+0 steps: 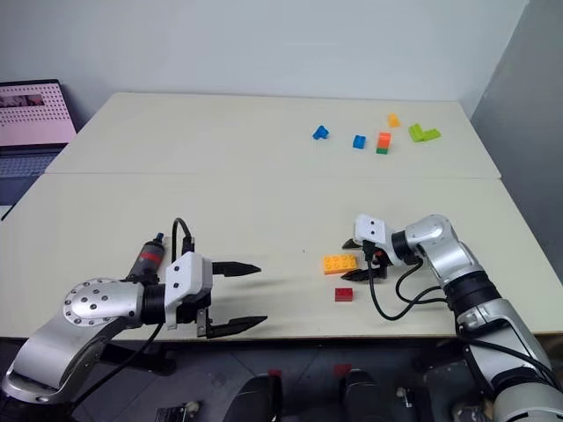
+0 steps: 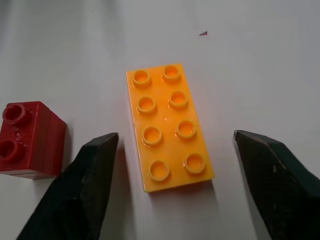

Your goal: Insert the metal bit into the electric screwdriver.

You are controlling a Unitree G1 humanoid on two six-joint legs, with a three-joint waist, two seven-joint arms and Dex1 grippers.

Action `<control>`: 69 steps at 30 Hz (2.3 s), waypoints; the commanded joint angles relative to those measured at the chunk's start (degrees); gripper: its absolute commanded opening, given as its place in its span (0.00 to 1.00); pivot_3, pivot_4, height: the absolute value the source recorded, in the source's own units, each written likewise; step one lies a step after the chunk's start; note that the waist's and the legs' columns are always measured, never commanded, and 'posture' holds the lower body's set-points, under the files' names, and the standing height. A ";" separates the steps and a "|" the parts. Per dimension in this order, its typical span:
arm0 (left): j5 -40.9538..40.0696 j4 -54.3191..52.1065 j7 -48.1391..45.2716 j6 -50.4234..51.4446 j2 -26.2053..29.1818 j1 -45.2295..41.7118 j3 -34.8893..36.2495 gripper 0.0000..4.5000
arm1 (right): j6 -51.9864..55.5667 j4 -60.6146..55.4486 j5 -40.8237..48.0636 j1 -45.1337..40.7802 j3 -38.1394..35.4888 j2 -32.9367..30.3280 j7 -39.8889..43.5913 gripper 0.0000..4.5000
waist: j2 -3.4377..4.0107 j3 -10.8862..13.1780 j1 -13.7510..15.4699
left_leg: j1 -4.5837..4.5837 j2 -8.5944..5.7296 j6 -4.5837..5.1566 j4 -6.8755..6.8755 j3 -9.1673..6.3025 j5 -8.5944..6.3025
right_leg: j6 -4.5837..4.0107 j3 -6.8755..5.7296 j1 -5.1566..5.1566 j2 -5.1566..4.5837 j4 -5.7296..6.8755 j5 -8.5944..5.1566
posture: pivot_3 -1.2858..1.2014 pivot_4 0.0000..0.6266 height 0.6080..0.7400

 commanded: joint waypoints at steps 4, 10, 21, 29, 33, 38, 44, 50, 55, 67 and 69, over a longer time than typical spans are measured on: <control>0.58 -0.06 0.39 -1.72 -1.83 -1.86 -1.51 1.00 | -1.71 -2.65 1.19 0.73 -2.77 -0.41 1.10 0.48 | 0.00 0.00 0.00 | 0.00 0.00 0.00 0.00 0.00 0.00 | 0.01 0.00 0.00 0.00 0.00 0.00 | 0.52 0.24 1.00; 0.81 0.94 1.84 -0.89 -4.30 -4.19 -2.42 1.00 | 0.56 -5.66 3.49 2.88 -10.12 -0.11 -6.91 0.32 | 0.00 0.00 0.06 | -0.01 0.00 0.00 0.02 0.00 0.00 | 0.03 0.02 0.00 0.00 0.01 0.01 | 0.52 0.24 1.00; 1.76 3.83 7.28 0.04 -12.53 -11.56 -5.71 1.00 | 1.36 10.29 -3.42 -0.24 -22.55 2.54 -45.61 0.32 | -0.01 0.00 0.08 | -0.06 -0.08 0.00 0.10 0.01 0.00 | 0.07 0.08 0.02 -0.02 0.00 0.06 | 0.52 0.24 1.00; 2.65 5.56 6.96 -0.08 -14.67 -15.21 -8.96 1.00 | 1.93 16.77 -1.78 -2.67 -28.37 3.89 -56.91 0.32 | 0.00 0.00 -0.95 | -0.04 -0.06 0.01 -0.01 0.06 0.00 | 0.35 0.15 -0.02 0.02 -0.01 0.23 | 0.52 0.24 1.00; 1.50 4.71 6.01 1.25 -15.37 -16.46 -10.25 1.00 | 3.43 16.93 -0.80 -1.87 -30.93 2.32 -58.98 0.32 | 0.00 0.00 -1.01 | -0.04 -0.07 0.02 0.00 0.07 0.00 | 0.37 0.18 0.01 0.01 -0.05 0.24 | 0.52 0.24 1.00; 1.51 5.19 6.16 2.32 -17.52 -19.61 -12.07 1.00 | 6.20 16.26 0.27 0.55 -34.39 -0.21 -61.31 0.32 | 0.01 0.00 -0.69 | -0.05 -0.08 0.02 0.02 0.07 0.00 | 0.37 0.18 0.02 0.01 -0.05 0.23 | 0.52 0.24 1.00; 2.26 6.24 6.12 2.44 -19.48 -21.85 -13.82 1.00 | 9.52 16.93 0.86 1.81 -36.63 -1.27 -65.11 0.32 | 0.03 -0.01 -1.17 | -0.02 -0.08 0.02 0.01 0.12 0.00 | 0.38 0.24 0.02 0.02 -0.05 0.23 | 0.52 0.24 1.00; 2.51 6.96 5.76 2.01 -19.86 -22.57 -14.28 1.00 | 11.92 18.32 3.73 2.03 -40.13 -1.14 -66.08 0.32 | 0.03 -0.01 -1.45 | -0.01 -0.08 0.03 0.01 0.16 0.00 | 0.38 0.30 0.01 0.03 -0.04 0.23 | 0.52 0.24 1.00; 2.65 7.39 5.57 1.76 -19.91 -22.92 -14.49 1.00 | 12.47 16.59 6.01 2.57 -42.19 -1.09 -65.45 0.64 | 0.03 -0.01 -1.43 | -0.01 -0.09 0.03 0.01 0.21 0.00 | 0.41 0.35 0.01 0.03 -0.07 0.24 | 0.52 0.24 1.00; -2.08 4.13 3.54 5.45 -12.91 -17.66 -7.47 1.00 | 12.22 -15.73 11.93 16.79 -34.97 -6.84 -40.41 0.99 | 0.07 -0.01 -1.48 | 0.02 -0.08 0.05 -0.03 0.30 -0.02 | 0.46 0.47 -0.02 0.04 -0.09 0.26 | 0.52 0.24 1.00; -3.52 2.96 2.21 6.63 -10.19 -15.45 -5.67 1.00 | 12.05 -22.98 13.23 20.55 -31.72 -9.33 -32.98 0.99 | 0.09 0.00 -1.65 | 0.05 -0.05 0.08 -0.13 0.36 -0.03 | 0.47 0.54 -0.09 0.07 -0.10 0.24 | 0.52 0.24 1.00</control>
